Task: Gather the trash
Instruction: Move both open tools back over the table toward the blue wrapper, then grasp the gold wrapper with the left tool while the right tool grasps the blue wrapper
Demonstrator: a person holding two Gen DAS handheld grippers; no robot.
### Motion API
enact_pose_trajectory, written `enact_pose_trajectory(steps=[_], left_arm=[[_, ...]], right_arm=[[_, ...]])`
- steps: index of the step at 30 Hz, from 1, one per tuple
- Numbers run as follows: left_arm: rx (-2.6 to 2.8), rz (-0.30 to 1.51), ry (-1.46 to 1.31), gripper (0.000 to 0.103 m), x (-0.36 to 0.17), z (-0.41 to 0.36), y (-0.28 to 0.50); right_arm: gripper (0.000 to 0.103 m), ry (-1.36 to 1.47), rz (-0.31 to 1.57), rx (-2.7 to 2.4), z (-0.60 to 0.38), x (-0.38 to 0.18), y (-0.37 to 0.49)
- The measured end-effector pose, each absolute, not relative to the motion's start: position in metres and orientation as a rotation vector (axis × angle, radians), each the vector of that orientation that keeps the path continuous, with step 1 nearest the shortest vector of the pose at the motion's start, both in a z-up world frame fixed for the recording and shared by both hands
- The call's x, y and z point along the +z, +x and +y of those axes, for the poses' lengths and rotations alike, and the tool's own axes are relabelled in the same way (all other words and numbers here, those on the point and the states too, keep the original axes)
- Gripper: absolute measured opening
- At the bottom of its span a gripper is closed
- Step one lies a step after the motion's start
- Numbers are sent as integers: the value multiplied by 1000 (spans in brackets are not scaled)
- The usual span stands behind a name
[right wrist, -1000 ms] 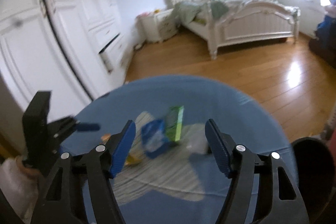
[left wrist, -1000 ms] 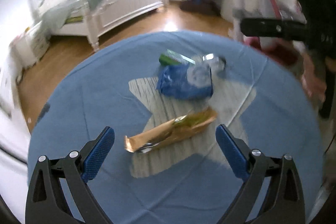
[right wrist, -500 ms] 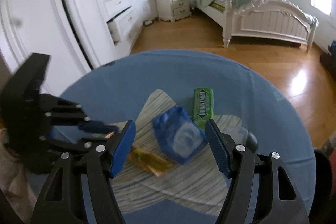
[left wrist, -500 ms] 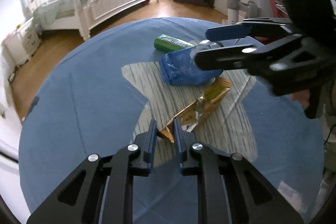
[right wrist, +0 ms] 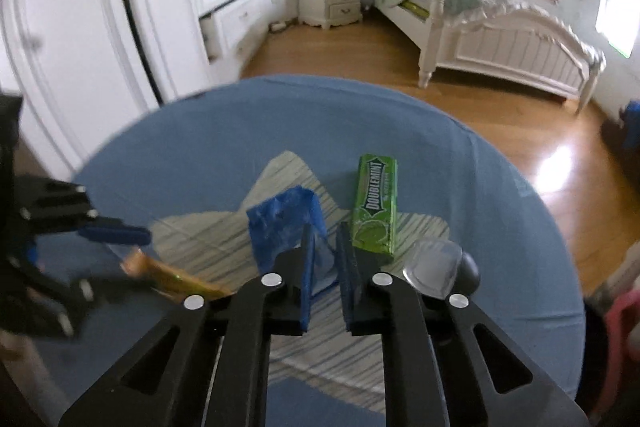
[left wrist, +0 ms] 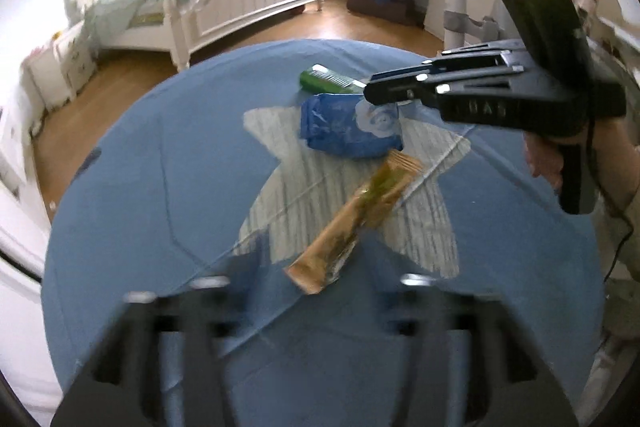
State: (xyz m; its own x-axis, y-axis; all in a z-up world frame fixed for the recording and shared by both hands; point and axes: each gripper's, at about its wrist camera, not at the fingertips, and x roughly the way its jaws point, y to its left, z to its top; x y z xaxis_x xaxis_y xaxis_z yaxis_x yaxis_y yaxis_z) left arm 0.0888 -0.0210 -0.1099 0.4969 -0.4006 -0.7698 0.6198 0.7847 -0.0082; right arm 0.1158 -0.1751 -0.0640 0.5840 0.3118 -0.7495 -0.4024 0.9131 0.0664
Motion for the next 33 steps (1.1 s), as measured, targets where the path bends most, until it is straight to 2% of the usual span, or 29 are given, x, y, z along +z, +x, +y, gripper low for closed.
enact_pose_trajectory(steps=[1, 5, 6, 7, 8, 10, 12, 17, 19, 20, 21, 22, 23, 24, 25, 27, 28, 33], left_arm=[[-632, 821, 306, 84, -108, -25, 87], [-690, 811, 394, 83, -112, -47, 88], [-693, 823, 404, 80, -115, -51, 90], [-691, 843, 412, 59, -119, -54, 92], [-682, 875, 410, 54, -125, -56, 98], [-650, 877, 389, 26, -126, -53, 100], [-617, 893, 372, 12, -123, -47, 102], [-553, 902, 250, 12, -119, -14, 95], [-525, 893, 195, 12, -115, -1, 91], [-509, 890, 157, 12, -113, 5, 90], [-503, 887, 131, 12, -110, 9, 89], [-499, 883, 106, 12, -108, 12, 89], [-496, 877, 83, 12, -105, 14, 88], [-496, 870, 72, 12, -103, 14, 87], [-497, 864, 69, 12, -100, 12, 85], [-504, 845, 63, 12, -93, 6, 84], [-510, 835, 59, 12, -90, 3, 84], [-534, 806, 59, 12, -82, -17, 88]], right_arm=[[8, -99, 851, 425, -179, -62, 114], [10, -93, 863, 427, -183, -60, 114], [15, -100, 868, 433, -181, -61, 114], [24, -107, 867, 437, -180, -61, 115], [31, -116, 863, 442, -177, -62, 115], [57, -130, 858, 445, -173, -64, 116], [62, -162, 843, 443, -168, -66, 114], [62, -286, 852, 420, -151, -83, 120], [50, -335, 832, 408, -145, -85, 118], [49, -335, 834, 410, -144, -86, 118], [39, -325, 830, 415, -144, -85, 117], [38, -316, 828, 417, -145, -84, 116], [27, -300, 818, 416, -148, -82, 114], [20, -277, 811, 419, -152, -78, 112], [17, -250, 810, 427, -156, -75, 110], [16, -163, 782, 439, -172, -61, 104], [11, -138, 773, 440, -177, -56, 101], [12, -56, 787, 425, -206, -47, 98]])
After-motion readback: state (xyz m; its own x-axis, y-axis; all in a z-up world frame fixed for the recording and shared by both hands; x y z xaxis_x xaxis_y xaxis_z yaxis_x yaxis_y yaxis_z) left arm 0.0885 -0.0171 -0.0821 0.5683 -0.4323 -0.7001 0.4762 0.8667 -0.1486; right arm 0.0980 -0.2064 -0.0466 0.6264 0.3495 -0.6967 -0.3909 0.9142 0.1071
